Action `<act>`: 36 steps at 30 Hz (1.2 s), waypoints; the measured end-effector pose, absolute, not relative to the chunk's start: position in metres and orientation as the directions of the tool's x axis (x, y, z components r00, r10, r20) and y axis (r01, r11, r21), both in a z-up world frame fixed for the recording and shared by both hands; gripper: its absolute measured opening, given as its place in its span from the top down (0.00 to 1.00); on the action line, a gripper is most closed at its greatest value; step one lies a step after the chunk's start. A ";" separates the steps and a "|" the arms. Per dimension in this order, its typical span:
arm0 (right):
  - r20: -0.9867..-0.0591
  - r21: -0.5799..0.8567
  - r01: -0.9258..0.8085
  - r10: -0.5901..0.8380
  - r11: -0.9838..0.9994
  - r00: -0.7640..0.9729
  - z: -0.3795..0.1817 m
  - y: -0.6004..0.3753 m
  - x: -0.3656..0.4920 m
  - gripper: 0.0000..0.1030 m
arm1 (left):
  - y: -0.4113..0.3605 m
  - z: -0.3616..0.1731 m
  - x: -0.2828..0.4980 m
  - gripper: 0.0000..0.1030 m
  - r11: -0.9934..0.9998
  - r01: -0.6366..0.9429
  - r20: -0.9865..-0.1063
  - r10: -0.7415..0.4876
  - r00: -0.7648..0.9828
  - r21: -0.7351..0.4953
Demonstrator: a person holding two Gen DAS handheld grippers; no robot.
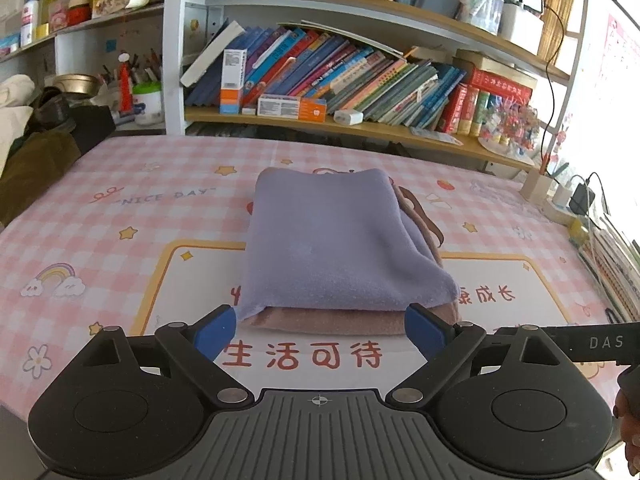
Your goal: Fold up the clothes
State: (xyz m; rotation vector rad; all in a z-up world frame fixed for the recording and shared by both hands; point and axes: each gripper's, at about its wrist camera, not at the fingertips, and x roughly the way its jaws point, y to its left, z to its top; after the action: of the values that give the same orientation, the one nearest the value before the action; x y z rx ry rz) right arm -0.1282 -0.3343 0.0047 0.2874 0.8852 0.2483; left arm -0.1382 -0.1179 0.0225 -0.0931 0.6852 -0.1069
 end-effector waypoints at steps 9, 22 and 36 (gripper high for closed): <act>-0.726 0.356 -0.102 0.344 0.929 0.596 0.003 -0.333 -0.129 0.17 | -0.118 0.021 -0.141 0.09 0.992 0.052 -0.642 -0.115 0.758 -0.115; -0.767 0.263 -0.122 0.284 0.957 0.576 0.001 -0.324 -0.130 0.06 | -0.130 0.016 -0.134 0.09 0.996 0.068 -0.702 -0.090 0.706 -0.059; -0.745 0.440 -0.002 0.366 0.898 0.558 -0.005 -0.342 -0.085 0.04 | -0.082 0.015 -0.073 0.09 0.972 0.053 -0.678 -0.198 0.707 -0.228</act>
State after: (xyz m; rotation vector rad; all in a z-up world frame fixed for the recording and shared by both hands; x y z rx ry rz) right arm -0.0852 -0.3417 -0.0055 0.4176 0.9610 0.2248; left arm -0.0733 -0.0817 0.0149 -0.1977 0.7735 -0.1407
